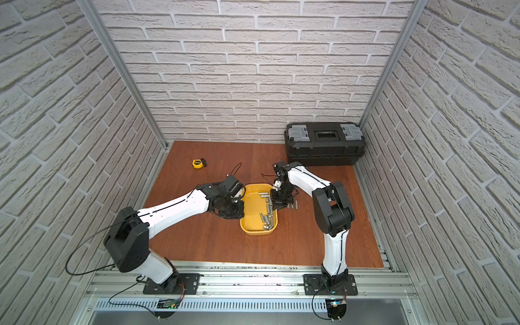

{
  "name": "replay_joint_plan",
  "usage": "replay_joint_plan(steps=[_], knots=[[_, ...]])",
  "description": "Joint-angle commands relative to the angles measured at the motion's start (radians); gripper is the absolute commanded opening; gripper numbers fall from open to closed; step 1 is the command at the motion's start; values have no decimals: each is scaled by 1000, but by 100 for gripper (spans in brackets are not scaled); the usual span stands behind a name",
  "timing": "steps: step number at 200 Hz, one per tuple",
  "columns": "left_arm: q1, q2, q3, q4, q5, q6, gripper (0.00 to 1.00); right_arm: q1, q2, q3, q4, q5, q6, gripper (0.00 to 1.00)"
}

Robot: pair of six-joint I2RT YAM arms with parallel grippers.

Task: Take out the socket from the storage box
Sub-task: Adjust the storage box at the center of the board.

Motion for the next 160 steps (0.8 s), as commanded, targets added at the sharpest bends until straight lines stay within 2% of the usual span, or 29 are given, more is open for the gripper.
replay_joint_plan(steps=[1, 32, 59, 96, 160], knots=[[-4, -27, 60, -8, -54, 49, 35, 8, -60, -11, 23, -2, 11, 29], [-4, 31, 162, -28, -77, 118, 40, 7, -126, 8, 9, 46, 1, 44], [-32, 124, 262, -67, -81, 181, 42, -8, -209, 29, -8, 114, -8, 49], [-91, 263, 361, -111, -75, 210, 42, -65, -340, -5, 12, 195, -9, 51], [-149, 397, 402, -101, -74, 182, 43, -163, -477, -168, 73, 190, -6, 51]])
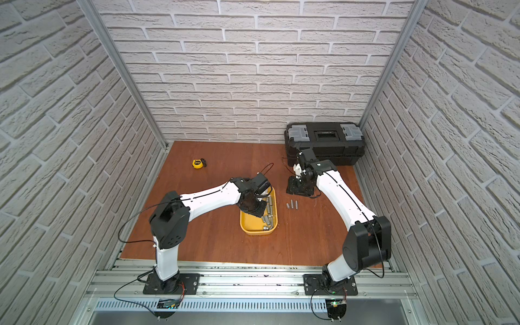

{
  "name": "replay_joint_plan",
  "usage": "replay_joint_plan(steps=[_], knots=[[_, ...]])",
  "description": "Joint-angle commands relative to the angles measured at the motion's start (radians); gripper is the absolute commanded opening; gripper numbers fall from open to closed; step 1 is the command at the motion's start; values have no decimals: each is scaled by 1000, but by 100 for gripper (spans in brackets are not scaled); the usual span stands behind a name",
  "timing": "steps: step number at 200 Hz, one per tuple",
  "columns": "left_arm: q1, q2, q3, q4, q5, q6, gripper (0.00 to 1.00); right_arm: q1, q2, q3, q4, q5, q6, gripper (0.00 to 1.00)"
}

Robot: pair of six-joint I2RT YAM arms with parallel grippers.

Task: Take out the socket from the storage box
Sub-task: Adjust the storage box at the center of the board, then pick up the socket head from the storage box.

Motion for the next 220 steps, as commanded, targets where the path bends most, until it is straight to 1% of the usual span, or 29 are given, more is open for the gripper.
replay_joint_plan(steps=[1, 34, 58, 137, 195, 220], knots=[[-12, 16, 27, -13, -8, -4, 43, -18, -33, -54, 33, 5, 0, 51], [-13, 41, 18, 8, -32, -24, 43, -34, -54, -114, 65, -12, 8, 51], [-11, 61, 24, 15, -54, -32, 39, -38, -57, -132, 73, -18, 7, 51], [-8, 121, 41, 51, -56, -49, 35, -46, -50, -152, 85, -35, 2, 51], [-4, 166, 63, 53, -43, -39, 35, -48, -34, -163, 94, -51, 1, 50], [-1, 178, 63, 51, -42, -36, 27, -48, -31, -165, 95, -56, 1, 50]])
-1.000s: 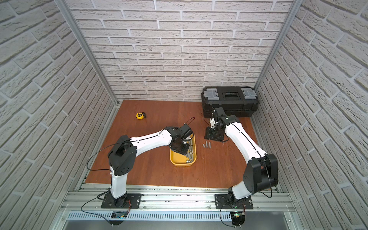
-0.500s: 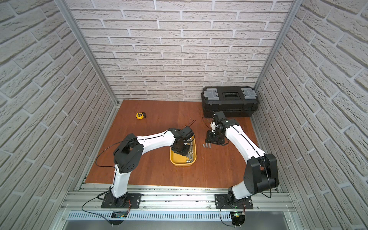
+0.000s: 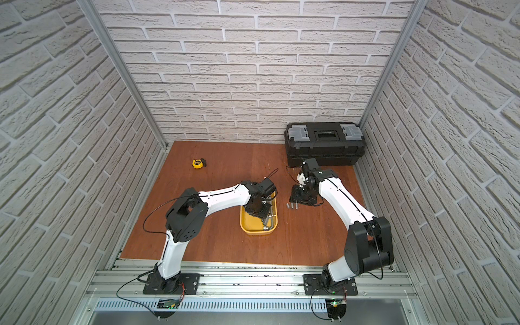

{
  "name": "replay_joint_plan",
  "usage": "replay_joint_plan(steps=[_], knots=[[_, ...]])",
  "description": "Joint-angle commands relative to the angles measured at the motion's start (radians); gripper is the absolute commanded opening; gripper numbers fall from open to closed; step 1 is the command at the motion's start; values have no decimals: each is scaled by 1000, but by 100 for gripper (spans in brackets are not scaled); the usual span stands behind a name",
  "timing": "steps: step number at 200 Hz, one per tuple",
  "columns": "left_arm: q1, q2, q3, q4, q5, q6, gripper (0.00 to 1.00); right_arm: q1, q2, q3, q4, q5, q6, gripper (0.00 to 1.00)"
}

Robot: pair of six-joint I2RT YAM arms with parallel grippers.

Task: Take out the socket from the storage box
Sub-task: Pick up the socket head from the storage box, then place the socket head at the center of the board.

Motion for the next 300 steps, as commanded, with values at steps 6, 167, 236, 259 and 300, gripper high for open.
replay_joint_plan(steps=[6, 167, 236, 259, 300], knots=[[6, 33, 10, -3, -3, 8, 25, -6, -9, -13, 20, -17, 0, 50], [180, -300, -2, -48, -113, 67, 6, -3, -21, 0, 46, -34, -2, 49], [447, -371, -210, -21, -84, 129, 8, 65, 20, 29, 73, -47, 6, 48], [492, -316, -189, -18, -66, 164, 8, 91, 39, 36, 78, -46, 11, 48], [546, -186, -86, -29, -44, 211, 8, 116, 51, 41, 82, -42, 15, 48]])
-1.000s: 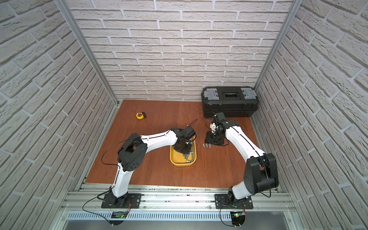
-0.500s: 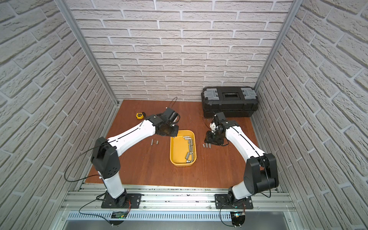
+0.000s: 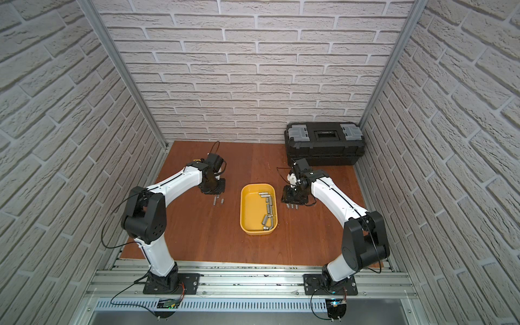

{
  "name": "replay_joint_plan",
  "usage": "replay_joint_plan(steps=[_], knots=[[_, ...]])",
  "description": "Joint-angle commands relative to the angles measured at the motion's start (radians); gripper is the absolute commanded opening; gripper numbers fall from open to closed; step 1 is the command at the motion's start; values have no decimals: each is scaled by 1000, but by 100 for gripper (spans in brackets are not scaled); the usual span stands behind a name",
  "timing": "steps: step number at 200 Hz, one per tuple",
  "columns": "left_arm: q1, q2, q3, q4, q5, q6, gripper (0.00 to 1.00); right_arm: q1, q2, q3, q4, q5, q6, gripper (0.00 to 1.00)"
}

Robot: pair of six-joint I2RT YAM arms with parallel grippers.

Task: Take out the socket from the storage box
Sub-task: Place the socket head at the center of the board.

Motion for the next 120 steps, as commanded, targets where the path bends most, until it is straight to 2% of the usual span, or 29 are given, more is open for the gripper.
replay_joint_plan(steps=[1, 64, 88, 120], knots=[[26, 64, 78, -1, 29, 53, 8, 13, 8, 31, 20, -5, 10, 48], [47, 268, 239, -50, 24, 106, 8, 26, 13, 31, 19, 0, 8, 47], [49, 305, 268, -60, 18, 117, 8, 27, 14, 37, 10, 5, 4, 47], [55, 328, 275, -58, 20, 114, 14, 28, 19, 36, 13, 5, 4, 47]])
